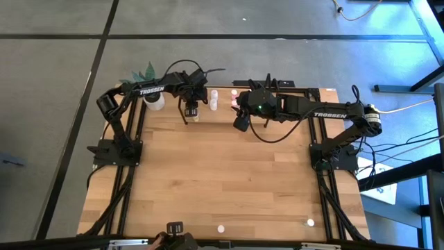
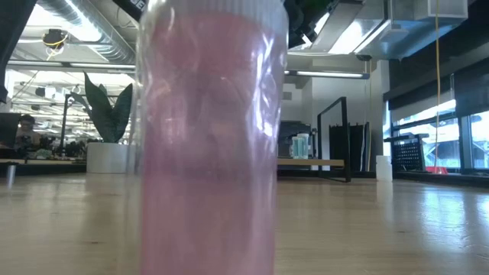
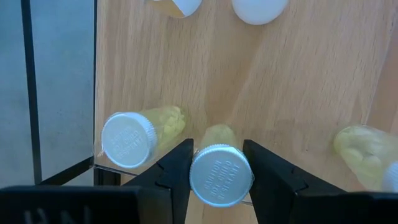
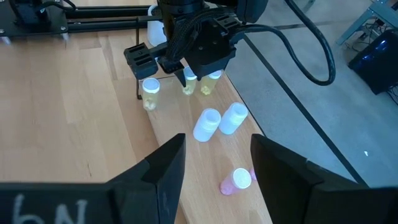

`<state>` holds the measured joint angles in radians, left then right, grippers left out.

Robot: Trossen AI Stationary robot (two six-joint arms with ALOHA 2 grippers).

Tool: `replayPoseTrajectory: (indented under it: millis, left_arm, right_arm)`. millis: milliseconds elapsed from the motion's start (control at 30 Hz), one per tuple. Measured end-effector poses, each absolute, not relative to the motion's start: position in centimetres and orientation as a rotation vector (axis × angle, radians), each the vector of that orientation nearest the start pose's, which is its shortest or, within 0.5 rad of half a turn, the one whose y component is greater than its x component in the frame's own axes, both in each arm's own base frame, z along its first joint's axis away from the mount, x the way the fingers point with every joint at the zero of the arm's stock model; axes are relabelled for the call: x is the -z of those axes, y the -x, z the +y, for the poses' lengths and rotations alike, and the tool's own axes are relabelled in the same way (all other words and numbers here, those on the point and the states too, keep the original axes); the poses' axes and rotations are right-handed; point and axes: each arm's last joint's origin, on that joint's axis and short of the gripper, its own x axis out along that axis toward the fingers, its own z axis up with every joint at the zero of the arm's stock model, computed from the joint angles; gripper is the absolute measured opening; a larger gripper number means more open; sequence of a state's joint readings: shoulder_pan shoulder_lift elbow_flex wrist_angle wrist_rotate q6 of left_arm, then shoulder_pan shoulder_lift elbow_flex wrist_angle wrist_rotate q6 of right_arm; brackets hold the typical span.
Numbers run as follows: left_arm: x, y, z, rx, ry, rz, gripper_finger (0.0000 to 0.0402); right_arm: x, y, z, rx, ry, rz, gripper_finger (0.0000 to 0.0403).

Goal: Pick and place medicine bottles onto shelf by color
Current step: Adjust the yellow pill bottle on the shelf

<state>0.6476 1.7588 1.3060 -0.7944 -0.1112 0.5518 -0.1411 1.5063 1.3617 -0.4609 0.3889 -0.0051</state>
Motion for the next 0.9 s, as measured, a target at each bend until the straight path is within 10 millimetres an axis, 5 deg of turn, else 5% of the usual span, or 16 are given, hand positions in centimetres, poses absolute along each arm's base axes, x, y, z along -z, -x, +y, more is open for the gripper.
replayPoseTrajectory:
  millis: [900]
  left_arm:
    - [-22.0,-27.41,21.17,-0.305,-0.13,1.354,0.013]
  right_arm:
    - [-33.73,-32.7,-5.75,0.504,0.108,0.616,0.0184]
